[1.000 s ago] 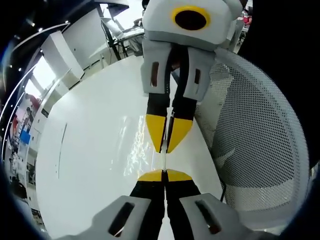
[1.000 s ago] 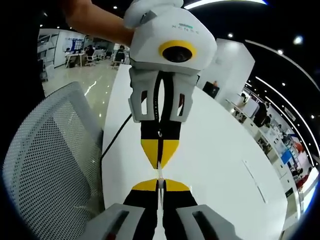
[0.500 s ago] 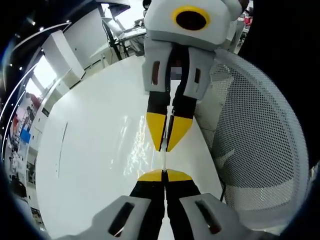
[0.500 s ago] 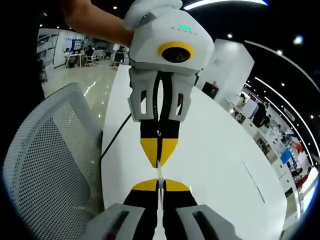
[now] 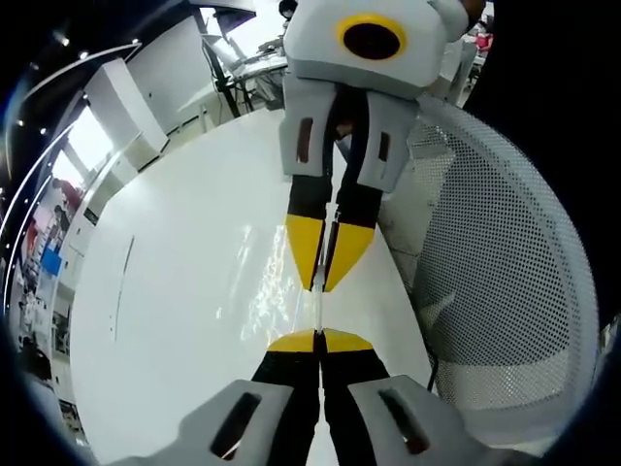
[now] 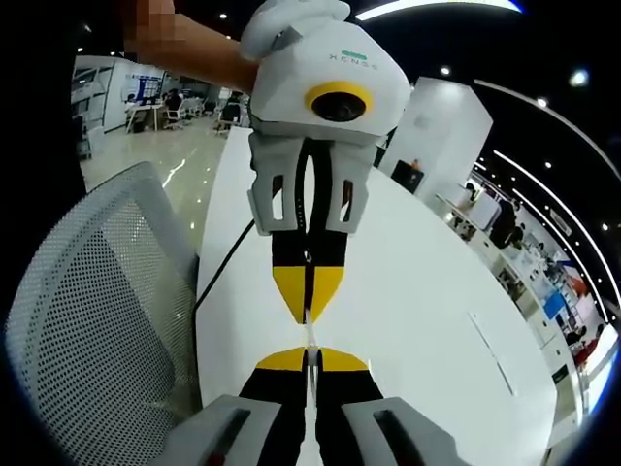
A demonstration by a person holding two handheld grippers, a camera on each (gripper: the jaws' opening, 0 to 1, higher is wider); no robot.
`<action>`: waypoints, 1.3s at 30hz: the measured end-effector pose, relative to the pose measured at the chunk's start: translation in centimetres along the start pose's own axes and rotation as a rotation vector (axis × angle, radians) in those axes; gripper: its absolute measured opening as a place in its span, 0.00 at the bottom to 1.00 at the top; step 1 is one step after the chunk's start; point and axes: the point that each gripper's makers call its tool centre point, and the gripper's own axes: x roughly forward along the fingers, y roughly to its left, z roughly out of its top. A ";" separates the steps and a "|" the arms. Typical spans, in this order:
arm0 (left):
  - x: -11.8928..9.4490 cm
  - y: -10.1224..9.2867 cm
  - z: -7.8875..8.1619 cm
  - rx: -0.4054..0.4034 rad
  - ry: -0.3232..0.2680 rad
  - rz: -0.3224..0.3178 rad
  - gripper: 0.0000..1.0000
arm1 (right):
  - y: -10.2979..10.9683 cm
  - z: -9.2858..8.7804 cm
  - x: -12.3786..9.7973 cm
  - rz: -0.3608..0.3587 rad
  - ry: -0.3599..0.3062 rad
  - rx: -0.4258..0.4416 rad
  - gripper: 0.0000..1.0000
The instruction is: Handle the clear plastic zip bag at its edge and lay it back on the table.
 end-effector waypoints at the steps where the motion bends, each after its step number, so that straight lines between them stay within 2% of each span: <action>1: 0.0 0.0 0.0 -0.002 0.000 0.001 0.00 | 0.0 0.0 0.0 0.000 -0.001 0.000 0.00; 39: -0.9 -0.1 -0.6 -0.028 0.009 0.030 0.00 | 0.0 0.1 -0.1 -0.001 -0.012 0.007 0.00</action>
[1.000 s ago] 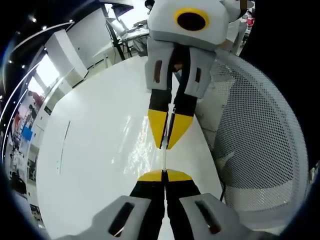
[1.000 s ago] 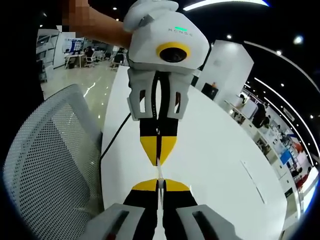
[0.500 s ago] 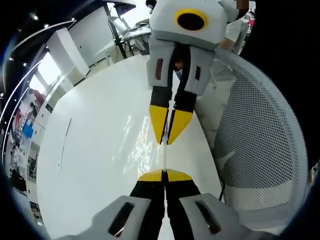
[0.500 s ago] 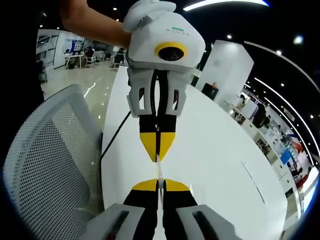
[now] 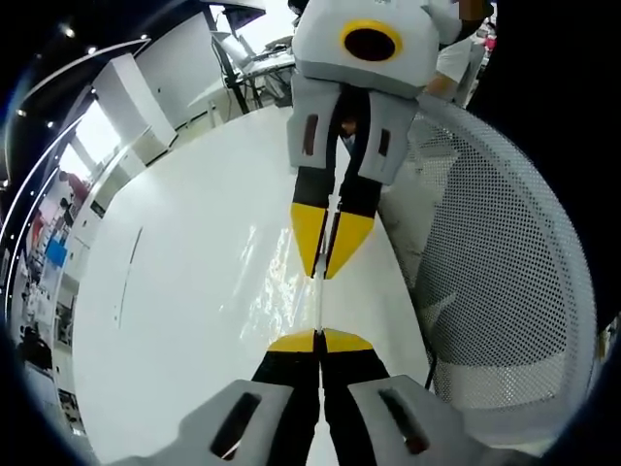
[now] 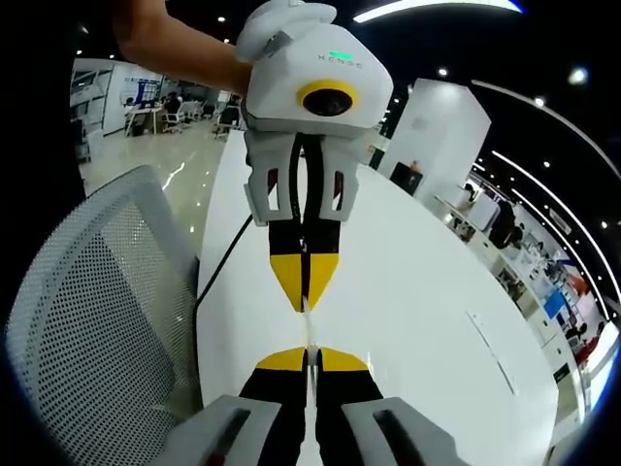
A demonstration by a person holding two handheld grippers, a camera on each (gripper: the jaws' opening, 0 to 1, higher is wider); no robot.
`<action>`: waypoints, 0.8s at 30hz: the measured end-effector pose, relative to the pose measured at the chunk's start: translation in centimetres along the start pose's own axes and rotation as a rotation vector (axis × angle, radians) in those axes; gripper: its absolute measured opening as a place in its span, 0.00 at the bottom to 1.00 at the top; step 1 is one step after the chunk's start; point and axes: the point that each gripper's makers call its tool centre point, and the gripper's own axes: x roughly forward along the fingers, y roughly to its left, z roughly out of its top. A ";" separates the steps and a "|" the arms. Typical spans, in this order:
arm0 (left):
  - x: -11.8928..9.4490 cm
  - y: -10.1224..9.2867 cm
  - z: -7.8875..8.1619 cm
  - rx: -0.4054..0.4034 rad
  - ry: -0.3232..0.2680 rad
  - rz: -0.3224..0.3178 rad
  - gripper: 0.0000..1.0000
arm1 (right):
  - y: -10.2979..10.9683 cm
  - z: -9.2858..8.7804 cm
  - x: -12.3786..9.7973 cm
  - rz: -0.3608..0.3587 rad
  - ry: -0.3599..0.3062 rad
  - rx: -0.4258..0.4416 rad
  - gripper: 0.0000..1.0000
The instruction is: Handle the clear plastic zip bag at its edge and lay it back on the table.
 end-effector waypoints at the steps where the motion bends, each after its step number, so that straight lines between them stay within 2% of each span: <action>1: 0.0 0.0 0.0 -0.001 0.000 0.000 0.00 | 0.0 0.0 0.0 0.000 0.000 0.001 0.00; 24: -0.1 0.3 -0.2 -0.004 -0.005 0.007 0.00 | -0.1 -0.4 -0.4 -0.008 0.006 0.009 0.00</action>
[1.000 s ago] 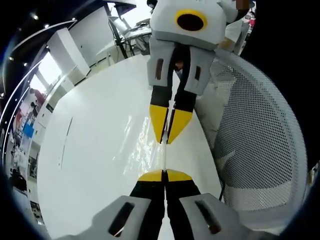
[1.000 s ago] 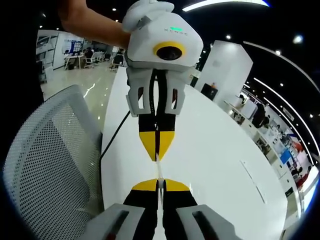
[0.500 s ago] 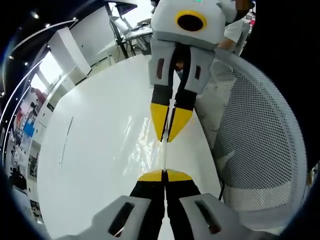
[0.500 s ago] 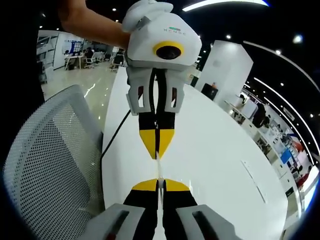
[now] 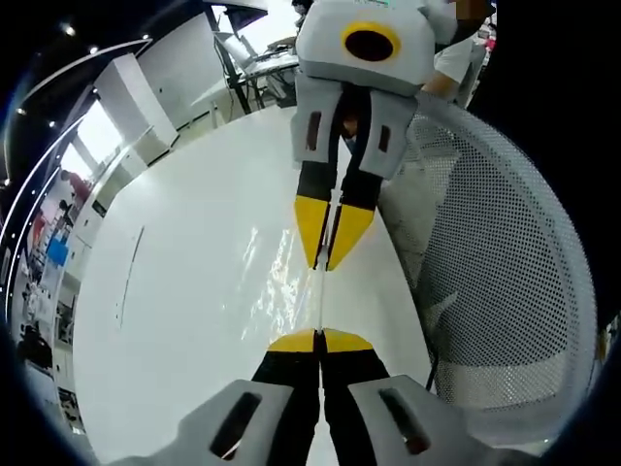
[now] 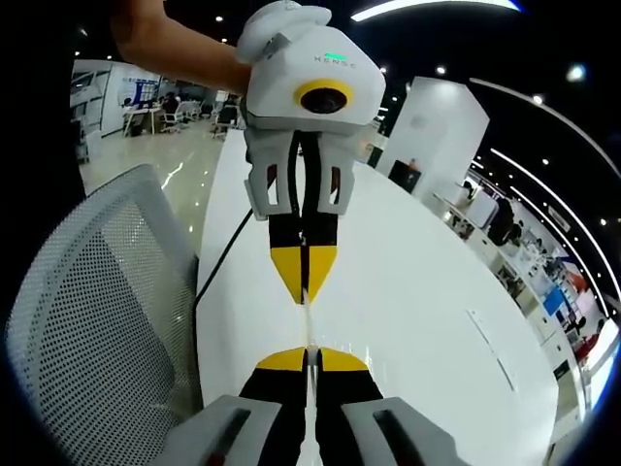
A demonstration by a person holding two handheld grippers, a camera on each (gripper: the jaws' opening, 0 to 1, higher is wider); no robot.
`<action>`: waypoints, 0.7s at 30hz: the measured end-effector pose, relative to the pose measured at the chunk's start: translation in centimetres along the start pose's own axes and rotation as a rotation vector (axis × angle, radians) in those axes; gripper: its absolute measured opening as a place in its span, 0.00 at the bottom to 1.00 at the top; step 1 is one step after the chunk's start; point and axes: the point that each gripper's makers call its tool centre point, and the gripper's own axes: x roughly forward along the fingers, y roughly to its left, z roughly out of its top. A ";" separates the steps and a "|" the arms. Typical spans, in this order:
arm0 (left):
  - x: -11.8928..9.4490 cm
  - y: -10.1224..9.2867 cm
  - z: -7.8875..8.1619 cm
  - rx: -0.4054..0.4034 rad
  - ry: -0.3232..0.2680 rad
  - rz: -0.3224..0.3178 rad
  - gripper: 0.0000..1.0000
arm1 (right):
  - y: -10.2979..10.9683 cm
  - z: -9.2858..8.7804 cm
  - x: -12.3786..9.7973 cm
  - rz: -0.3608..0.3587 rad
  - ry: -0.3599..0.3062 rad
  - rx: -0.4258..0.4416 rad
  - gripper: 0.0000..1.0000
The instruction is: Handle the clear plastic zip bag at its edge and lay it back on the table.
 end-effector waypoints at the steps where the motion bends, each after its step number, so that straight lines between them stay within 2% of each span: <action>1: 0.0 0.0 0.0 -0.001 0.000 0.000 0.00 | 0.0 0.0 0.0 0.000 0.000 0.002 0.00; 21: -0.4 0.2 -0.2 -0.005 0.001 0.013 0.00 | -0.3 -0.6 -0.6 -0.013 0.008 0.012 0.00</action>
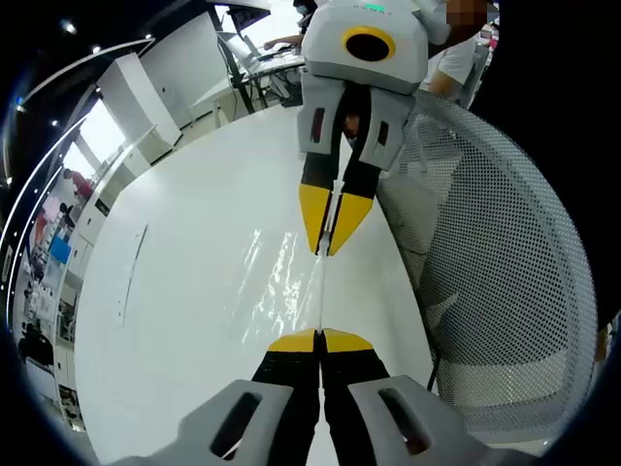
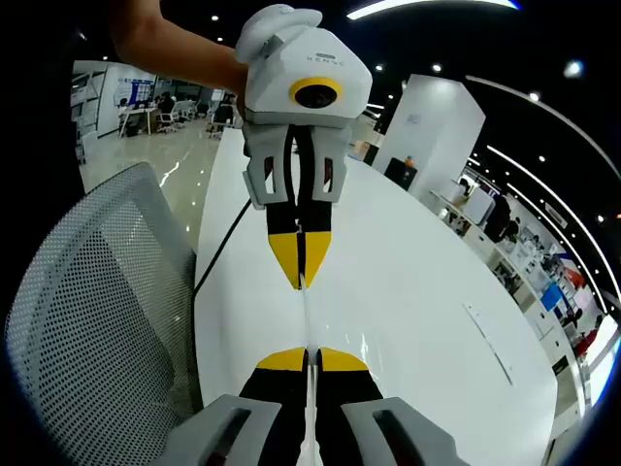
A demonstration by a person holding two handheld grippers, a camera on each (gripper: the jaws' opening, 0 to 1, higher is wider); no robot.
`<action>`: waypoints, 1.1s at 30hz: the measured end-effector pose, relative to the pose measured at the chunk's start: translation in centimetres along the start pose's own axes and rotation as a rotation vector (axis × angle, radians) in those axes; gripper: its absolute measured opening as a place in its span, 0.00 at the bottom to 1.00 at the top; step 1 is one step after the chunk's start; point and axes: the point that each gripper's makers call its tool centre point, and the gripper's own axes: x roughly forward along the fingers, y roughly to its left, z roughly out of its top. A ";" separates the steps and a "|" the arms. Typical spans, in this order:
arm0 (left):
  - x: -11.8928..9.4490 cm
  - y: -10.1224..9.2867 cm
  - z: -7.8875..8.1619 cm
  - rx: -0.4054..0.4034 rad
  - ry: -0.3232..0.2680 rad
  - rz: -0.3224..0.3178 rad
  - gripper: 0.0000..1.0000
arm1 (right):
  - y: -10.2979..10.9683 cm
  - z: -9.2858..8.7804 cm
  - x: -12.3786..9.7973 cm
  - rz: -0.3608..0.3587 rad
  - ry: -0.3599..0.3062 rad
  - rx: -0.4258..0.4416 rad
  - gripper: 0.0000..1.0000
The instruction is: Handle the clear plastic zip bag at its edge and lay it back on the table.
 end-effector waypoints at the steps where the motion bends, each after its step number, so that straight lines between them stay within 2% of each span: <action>1: 0.0 0.0 0.0 0.000 0.000 0.000 0.00 | 0.0 0.0 0.0 0.000 0.000 0.000 0.00; 33: -0.5 0.5 -0.8 -0.022 0.000 0.017 0.00 | -0.1 -0.3 -0.2 -0.007 0.001 0.008 0.00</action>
